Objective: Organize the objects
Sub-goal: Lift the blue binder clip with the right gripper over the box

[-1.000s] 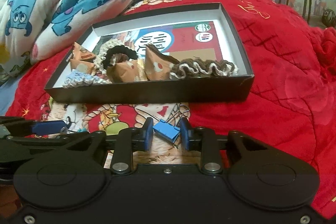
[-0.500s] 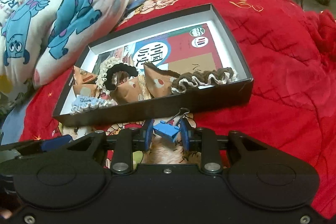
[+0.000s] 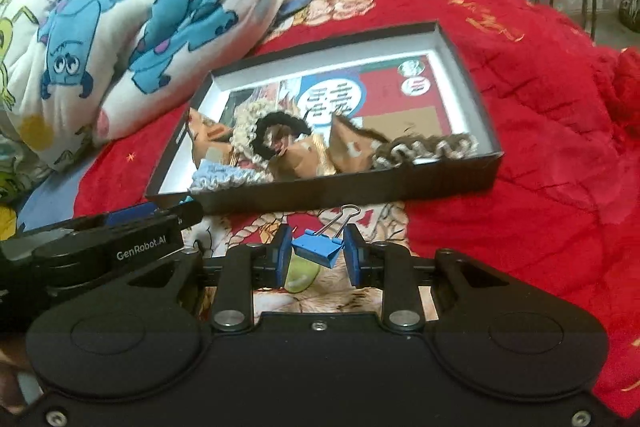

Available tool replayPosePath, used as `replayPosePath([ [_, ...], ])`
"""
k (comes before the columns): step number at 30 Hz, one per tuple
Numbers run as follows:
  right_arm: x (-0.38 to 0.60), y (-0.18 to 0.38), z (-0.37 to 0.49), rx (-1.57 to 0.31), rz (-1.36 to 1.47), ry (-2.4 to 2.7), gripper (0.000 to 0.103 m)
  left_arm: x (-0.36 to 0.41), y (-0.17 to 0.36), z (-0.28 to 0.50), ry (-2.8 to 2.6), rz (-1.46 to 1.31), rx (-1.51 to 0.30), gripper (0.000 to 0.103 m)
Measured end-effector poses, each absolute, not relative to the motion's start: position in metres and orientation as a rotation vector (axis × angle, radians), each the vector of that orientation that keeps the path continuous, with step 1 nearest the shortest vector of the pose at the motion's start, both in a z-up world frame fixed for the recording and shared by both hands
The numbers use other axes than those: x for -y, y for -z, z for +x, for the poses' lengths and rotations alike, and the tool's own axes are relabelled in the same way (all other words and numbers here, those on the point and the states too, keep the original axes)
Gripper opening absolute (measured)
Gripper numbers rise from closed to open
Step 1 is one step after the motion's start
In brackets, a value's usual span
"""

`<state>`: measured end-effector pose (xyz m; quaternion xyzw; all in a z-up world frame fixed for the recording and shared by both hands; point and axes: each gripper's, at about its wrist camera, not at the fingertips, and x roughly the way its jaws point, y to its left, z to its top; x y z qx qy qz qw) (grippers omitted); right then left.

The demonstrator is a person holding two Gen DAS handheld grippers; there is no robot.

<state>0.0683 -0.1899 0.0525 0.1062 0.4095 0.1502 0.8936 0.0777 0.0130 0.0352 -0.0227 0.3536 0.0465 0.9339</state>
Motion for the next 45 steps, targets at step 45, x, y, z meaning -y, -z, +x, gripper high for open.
replayPosePath([
  [45,0.212,-0.082,0.118,-0.655,0.294,0.063,0.027,0.04,-0.044,0.142,0.14,-0.08,-0.493,0.052],
])
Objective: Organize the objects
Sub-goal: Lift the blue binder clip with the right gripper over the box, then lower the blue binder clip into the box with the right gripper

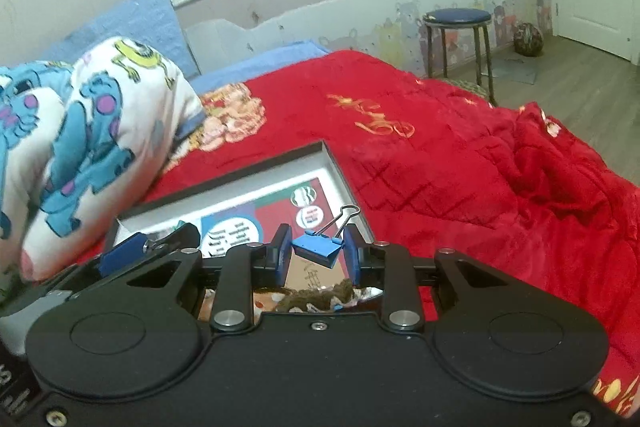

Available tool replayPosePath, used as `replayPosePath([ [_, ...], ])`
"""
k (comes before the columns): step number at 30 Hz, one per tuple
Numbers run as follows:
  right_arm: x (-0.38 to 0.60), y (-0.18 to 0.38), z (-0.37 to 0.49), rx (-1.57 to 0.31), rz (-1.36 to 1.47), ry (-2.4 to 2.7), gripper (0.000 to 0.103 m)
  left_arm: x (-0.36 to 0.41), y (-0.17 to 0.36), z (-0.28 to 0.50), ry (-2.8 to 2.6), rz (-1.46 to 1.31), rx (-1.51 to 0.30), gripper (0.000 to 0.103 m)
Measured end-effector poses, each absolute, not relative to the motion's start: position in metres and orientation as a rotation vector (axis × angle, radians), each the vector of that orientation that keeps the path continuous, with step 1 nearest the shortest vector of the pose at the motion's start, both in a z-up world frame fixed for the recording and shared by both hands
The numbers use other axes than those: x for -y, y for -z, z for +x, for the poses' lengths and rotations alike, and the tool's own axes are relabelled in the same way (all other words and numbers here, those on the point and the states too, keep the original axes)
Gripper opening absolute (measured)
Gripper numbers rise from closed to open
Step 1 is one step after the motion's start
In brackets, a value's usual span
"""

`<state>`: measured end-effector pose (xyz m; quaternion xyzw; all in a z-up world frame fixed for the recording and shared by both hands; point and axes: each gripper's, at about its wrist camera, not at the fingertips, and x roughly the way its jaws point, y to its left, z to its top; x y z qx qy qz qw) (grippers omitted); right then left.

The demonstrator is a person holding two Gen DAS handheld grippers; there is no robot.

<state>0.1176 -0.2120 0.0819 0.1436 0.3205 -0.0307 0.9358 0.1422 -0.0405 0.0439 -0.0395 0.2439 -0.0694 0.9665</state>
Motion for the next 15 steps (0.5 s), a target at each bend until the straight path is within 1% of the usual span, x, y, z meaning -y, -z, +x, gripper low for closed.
replayPosePath([
  [5,0.218,-0.073,0.127,-0.677,0.331,0.058,0.027,0.034,-0.036,0.147,0.105,-0.076,-0.534,0.052],
  [11,0.242,-0.069,0.139,-0.644,0.461,-0.05,0.027,0.023,-0.035,0.148,0.093,-0.102,-0.534,0.052],
  [15,0.245,-0.066,0.145,-0.643,0.468,-0.119,0.027,0.019,-0.033,0.151,0.098,-0.127,-0.553,0.053],
])
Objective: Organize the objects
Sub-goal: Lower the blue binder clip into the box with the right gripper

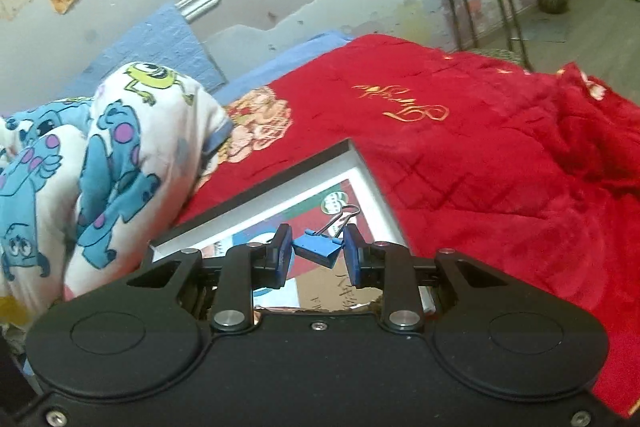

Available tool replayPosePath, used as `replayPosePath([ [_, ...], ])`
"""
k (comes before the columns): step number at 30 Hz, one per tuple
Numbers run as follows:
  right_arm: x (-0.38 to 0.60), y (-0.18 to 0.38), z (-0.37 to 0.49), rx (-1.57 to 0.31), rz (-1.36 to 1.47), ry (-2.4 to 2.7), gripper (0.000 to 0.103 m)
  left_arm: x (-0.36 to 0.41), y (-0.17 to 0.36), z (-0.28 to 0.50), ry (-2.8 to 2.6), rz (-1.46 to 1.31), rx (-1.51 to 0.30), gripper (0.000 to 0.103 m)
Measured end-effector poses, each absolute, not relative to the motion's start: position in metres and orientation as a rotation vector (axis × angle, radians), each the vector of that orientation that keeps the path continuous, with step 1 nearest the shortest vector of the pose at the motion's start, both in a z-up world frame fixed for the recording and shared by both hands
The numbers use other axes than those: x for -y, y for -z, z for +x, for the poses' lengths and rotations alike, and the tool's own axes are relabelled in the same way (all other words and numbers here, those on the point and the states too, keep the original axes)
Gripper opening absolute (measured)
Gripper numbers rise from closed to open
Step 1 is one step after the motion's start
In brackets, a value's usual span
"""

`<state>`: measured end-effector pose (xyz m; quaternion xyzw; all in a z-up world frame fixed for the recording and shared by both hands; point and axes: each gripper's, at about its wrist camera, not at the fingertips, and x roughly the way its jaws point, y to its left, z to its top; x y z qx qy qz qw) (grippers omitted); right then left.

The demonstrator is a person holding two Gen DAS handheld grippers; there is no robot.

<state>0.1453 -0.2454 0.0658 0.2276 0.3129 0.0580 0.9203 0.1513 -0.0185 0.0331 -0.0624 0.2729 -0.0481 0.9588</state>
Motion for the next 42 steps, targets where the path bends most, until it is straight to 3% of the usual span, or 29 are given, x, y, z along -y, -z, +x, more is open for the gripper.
replayPosePath([
  [13,0.216,-0.047,0.153,-0.744,0.39,-0.109,0.027,0.027,-0.021,0.151,0.09,-0.086,-0.576,0.053],
  [42,0.213,-0.041,0.148,-0.755,0.389,-0.086,0.027,0.031,-0.019,0.148,0.086,-0.068,-0.593,0.053],
])
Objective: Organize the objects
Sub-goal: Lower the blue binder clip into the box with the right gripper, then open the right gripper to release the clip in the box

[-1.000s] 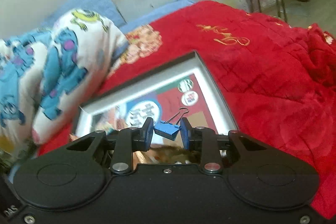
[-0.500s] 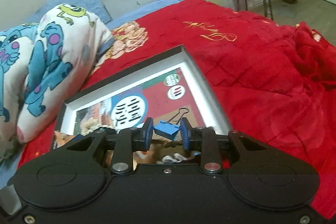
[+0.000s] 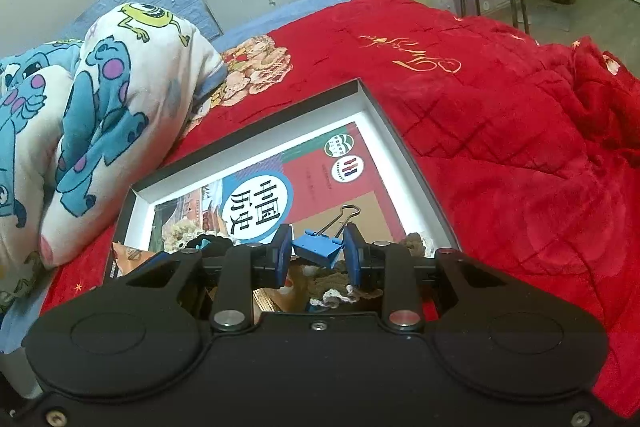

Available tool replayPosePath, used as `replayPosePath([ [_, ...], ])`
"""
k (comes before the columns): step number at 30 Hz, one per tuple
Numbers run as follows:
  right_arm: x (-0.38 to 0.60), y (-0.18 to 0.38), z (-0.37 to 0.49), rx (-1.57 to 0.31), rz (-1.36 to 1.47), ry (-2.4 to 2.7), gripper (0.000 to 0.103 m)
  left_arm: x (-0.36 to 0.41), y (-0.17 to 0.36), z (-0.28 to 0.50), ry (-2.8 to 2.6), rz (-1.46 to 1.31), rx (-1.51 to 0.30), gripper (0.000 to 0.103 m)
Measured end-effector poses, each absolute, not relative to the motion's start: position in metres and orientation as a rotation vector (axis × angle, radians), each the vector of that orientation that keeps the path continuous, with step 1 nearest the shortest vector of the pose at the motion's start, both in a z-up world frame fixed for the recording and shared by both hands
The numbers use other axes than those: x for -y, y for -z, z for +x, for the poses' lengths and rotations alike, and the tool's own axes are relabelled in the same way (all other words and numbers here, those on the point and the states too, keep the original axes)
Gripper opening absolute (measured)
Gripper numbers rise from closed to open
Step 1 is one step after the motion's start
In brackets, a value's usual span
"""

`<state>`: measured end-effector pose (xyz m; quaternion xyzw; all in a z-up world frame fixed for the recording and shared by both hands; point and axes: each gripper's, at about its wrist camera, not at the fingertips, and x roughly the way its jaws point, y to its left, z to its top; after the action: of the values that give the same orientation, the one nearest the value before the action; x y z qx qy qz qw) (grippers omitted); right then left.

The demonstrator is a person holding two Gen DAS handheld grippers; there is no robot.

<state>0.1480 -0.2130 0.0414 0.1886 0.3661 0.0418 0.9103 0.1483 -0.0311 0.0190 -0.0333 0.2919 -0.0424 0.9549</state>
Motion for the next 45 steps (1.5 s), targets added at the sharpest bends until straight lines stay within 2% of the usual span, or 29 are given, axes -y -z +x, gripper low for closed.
replayPosePath([
  [23,0.212,-0.037,0.149,-0.779,0.405,-0.087,0.027,0.03,-0.018,0.149,0.075,-0.065,-0.597,0.054],
  [31,0.211,-0.036,0.15,-0.779,0.402,-0.102,0.027,0.025,-0.015,0.152,0.052,-0.084,-0.597,0.065],
  [37,0.208,-0.037,0.149,-0.768,0.413,-0.137,0.031,0.022,-0.013,0.154,0.031,-0.085,-0.599,0.085],
  [39,0.208,-0.038,0.148,-0.754,0.425,-0.144,0.044,0.02,-0.014,0.154,0.025,-0.087,-0.598,0.09],
  [43,0.211,-0.044,0.143,-0.716,0.465,-0.17,0.055,0.017,-0.015,0.155,0.023,-0.113,-0.604,0.094],
  [45,0.213,-0.047,0.141,-0.699,0.484,-0.178,0.067,0.016,-0.016,0.154,0.018,-0.118,-0.603,0.097],
])
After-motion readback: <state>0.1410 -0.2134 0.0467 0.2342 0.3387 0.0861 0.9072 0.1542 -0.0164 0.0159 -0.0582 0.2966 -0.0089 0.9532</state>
